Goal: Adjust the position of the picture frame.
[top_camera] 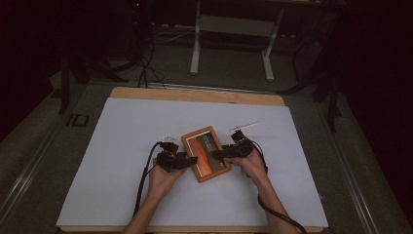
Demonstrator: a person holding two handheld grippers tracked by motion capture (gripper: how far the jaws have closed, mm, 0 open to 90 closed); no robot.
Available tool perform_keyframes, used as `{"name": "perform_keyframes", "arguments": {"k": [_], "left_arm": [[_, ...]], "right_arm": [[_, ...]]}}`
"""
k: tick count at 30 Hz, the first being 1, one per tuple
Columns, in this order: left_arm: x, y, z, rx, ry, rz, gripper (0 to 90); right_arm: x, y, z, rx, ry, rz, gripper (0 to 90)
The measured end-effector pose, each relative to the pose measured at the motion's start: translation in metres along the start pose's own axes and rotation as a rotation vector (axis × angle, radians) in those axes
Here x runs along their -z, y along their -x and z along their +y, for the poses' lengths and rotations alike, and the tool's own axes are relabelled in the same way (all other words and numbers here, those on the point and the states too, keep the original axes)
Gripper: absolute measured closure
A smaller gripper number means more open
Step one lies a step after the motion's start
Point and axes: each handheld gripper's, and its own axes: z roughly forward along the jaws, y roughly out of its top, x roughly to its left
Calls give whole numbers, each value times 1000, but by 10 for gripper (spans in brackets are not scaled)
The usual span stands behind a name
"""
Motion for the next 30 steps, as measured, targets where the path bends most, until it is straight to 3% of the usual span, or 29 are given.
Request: {"name": "perform_keyframes", "arguments": {"k": [5, 9, 12, 15, 24, 30], "left_arm": [[0, -4, 0, 39, -14, -9, 408], [0, -4, 0, 42, -17, -13, 401], [-6, -1, -1, 43, -37, -41, 358], [-6, 2, -1, 41, -28, -27, 352], [-2, 6, 2, 41, 6, -24, 441], [7, 8, 7, 56, 34, -65, 550]], "right_arm": [[2, -2, 4, 11, 2, 5, 452], [3, -1, 6, 0, 3, 17, 475], [4, 0, 6, -10, 7, 25, 487], [4, 0, 6, -19, -1, 17, 486], [8, 4, 0, -40, 11, 19, 494], [23, 4, -7, -57, 65, 40, 561]]}}
